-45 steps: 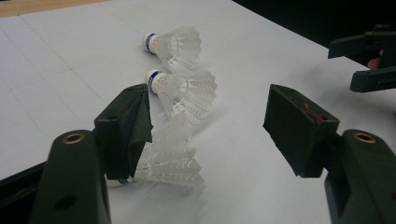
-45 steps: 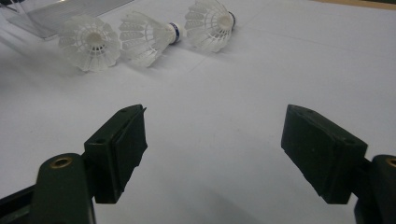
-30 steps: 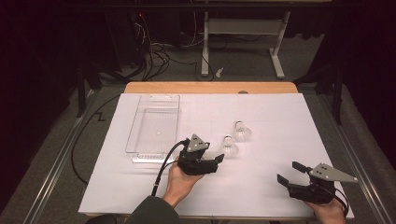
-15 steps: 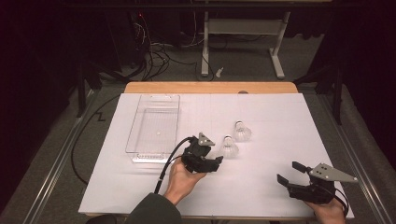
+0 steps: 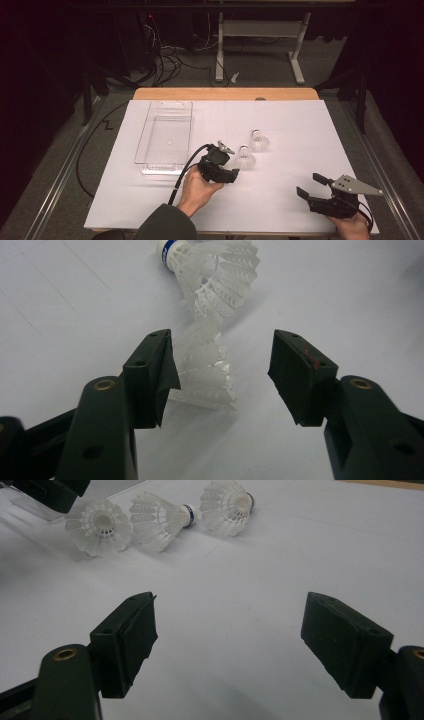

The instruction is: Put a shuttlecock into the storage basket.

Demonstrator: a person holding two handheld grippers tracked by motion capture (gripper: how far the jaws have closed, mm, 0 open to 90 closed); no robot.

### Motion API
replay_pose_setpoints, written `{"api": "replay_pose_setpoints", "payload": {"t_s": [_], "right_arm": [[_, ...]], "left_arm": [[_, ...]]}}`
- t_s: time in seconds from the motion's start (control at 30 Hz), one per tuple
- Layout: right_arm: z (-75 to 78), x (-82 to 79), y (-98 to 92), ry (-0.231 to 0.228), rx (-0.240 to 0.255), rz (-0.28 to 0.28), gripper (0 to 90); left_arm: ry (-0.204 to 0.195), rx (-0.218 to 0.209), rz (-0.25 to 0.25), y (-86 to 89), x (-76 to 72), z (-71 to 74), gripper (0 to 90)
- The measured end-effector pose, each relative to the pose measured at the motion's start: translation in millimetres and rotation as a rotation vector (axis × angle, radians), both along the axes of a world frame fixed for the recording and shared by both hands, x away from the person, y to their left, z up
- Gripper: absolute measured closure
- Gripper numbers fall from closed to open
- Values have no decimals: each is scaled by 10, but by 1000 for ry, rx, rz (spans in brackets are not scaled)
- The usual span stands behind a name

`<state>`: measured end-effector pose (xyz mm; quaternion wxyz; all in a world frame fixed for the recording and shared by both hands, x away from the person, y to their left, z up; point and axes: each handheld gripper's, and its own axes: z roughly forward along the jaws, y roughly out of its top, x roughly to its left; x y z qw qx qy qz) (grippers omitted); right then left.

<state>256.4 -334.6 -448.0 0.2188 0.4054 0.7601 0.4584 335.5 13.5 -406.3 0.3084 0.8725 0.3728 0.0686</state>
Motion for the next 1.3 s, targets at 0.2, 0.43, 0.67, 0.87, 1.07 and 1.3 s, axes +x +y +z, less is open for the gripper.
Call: {"api": "replay_pose_setpoints", "payload": {"t_s": [0.2, 0.43, 0.67, 0.87, 1.07, 1.3], "right_arm": [[-1, 1, 2, 2, 0, 1, 225], [-2, 2, 1, 3, 0, 1, 225], [-3, 1, 5, 4, -1, 5, 225], [-6, 4, 1, 6, 2, 5, 225], [-6, 4, 3, 5, 0, 8, 225], [-5, 2, 3, 5, -1, 8, 225]], "left_arm": [[12, 35, -1, -47, 31, 15, 429], [28, 65, -6, -97, 70, -2, 416], [27, 103, 7, -122, 95, -48, 422], [23, 119, 14, -134, 113, -80, 455], [20, 132, 18, -135, 116, -94, 502], [24, 137, 13, -121, 112, -110, 577]]}}
